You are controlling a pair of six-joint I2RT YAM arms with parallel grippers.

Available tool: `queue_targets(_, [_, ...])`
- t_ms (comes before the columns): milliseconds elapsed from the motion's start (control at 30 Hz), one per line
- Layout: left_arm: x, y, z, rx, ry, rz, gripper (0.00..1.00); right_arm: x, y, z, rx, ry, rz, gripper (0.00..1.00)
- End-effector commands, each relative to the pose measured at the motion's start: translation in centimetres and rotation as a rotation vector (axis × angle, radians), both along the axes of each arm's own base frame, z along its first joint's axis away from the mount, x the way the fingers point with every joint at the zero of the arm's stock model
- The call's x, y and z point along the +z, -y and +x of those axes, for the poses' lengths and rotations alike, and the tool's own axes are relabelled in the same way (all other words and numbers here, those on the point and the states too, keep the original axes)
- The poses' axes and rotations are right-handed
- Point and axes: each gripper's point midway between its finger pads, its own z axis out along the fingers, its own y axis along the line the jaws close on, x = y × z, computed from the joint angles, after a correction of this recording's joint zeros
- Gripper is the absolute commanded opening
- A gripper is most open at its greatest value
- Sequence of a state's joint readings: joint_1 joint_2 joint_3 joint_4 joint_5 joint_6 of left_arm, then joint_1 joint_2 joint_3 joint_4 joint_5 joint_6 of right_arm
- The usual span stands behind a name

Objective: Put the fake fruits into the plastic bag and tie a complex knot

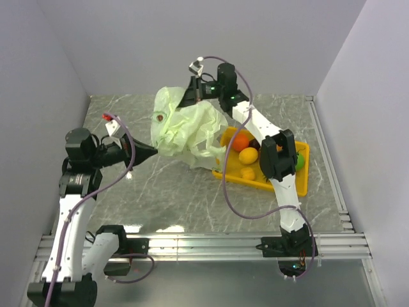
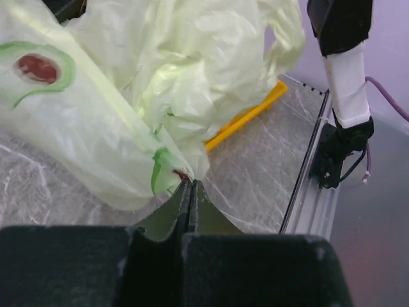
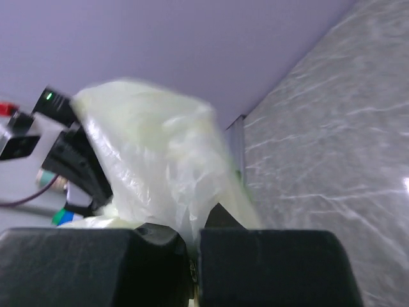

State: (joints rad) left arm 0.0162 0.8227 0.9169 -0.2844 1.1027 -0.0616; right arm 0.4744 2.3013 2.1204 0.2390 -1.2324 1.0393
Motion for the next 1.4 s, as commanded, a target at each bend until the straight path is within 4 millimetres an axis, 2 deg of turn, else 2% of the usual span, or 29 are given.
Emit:
queue_targets(0, [0.9,0.4,-3.3,-0.043,-0.023,-0.012,0.0,-1.2,1.1,2.8,-0.103,0.051,-0.047,0.0])
queue_targets(133, [2.1,0.3,-4.0,-0.028,-0.01,-0.008,0.0,-4.0,1.1,2.7,-0.11,0.059,-0.106,0.0])
queue_targets(167, [2.7,0.2,-4.0,-0.024,0.003,-0.003,0.0,-4.4,1.1,2.9,-0.121,0.079,-0.124,0.0])
queue_targets(233, [2.8,0.2,-4.1,-0.019,-0.017,-0.007,0.0,-6.1,1.1,3.8,-0.152,0.121,-0.173,0.0])
queue_targets(267, [2.2,0.0,-3.6,0.011,-0.04,-0.01,0.0,-5.5,0.9,4.1,-0.157,0.152,-0.169,0.0])
queue_targets(300, [1.9,-0.1,-3.2,0.039,-0.052,-0.015,0.0,-6.4,0.2,4.2,-0.157,0.154,-0.187,0.06])
queue_targets(333, [1.7,-0.4,-2.4,0.082,-0.072,-0.03,0.01,-6.1,-0.1,4.0,-0.14,0.184,-0.183,0.06])
queue_targets(367, [0.2,-1.6,-0.6,0.206,-0.102,-0.019,0.0,-5.3,-0.5,3.7,-0.126,0.213,-0.166,0.03])
queue_targets(400, [-0.1,-2.1,0.2,0.261,-0.109,-0.019,0.01,-5.0,-1.1,3.0,-0.11,0.227,-0.16,0.0])
queue_targets(433, [-0.1,-2.6,1.0,0.297,-0.086,-0.014,0.1,-5.6,-1.2,2.5,-0.086,0.233,-0.16,0.0])
queue_targets(467, [-0.9,-2.8,1.5,0.314,-0.088,-0.002,0.28,-5.7,-1.5,1.7,-0.061,0.24,-0.155,0.0])
queue_targets(500, [-1.4,-3.2,2.1,0.339,-0.097,0.009,0.58,-5.5,-1.7,0.9,-0.043,0.25,-0.153,0.0])
queue_targets(533, [-2.2,-3.4,2.4,0.332,-0.083,0.05,0.65,-5.5,-1.9,0.4,-0.028,0.267,-0.142,0.0])
queue_targets(567, [-4.0,-3.6,2.6,0.324,-0.126,0.096,0.73,-6.7,-1.8,-0.3,-0.006,0.233,-0.15,0.0])
queue_targets(600, [-4.9,-4.0,2.9,0.338,-0.128,0.124,0.79,-6.8,-1.9,-0.7,0.004,0.227,-0.144,0.0])
queue_targets(667, [-6.8,-4.9,3.1,0.322,-0.032,0.221,0.81,-6.5,-1.9,-1.2,0.014,0.208,-0.13,0.0])
queue_targets(733, [-7.4,-5.0,3.3,0.278,0.088,0.292,0.83,-6.0,-1.8,-1.6,0.028,0.209,-0.116,0.0])
queue_targets(800, [-9.3,-5.0,3.0,0.236,0.078,0.338,0.81,-5.7,-1.8,-1.7,0.039,0.201,-0.107,0.0])
queue_targets(900, [-10.7,-4.4,2.6,0.138,0.063,0.367,0.78,-5.2,-1.9,-1.7,0.035,0.195,-0.102,0.0])
queue_targets(1033, [-10.4,-3.5,2.9,0.089,0.051,0.314,0.77,-5.1,-2.0,-1.7,0.031,0.175,-0.096,0.0])
queue_targets(1167, [-10.9,-3.6,4.0,0.119,0.052,0.304,0.77,-5.6,-2.1,-1.8,0.029,0.161,-0.104,0.0])
queue_targets(1367, [-10.6,-2.6,3.9,0.074,0.078,0.285,0.78,-5.9,-2.9,-1.8,0.014,0.151,-0.117,0.0])
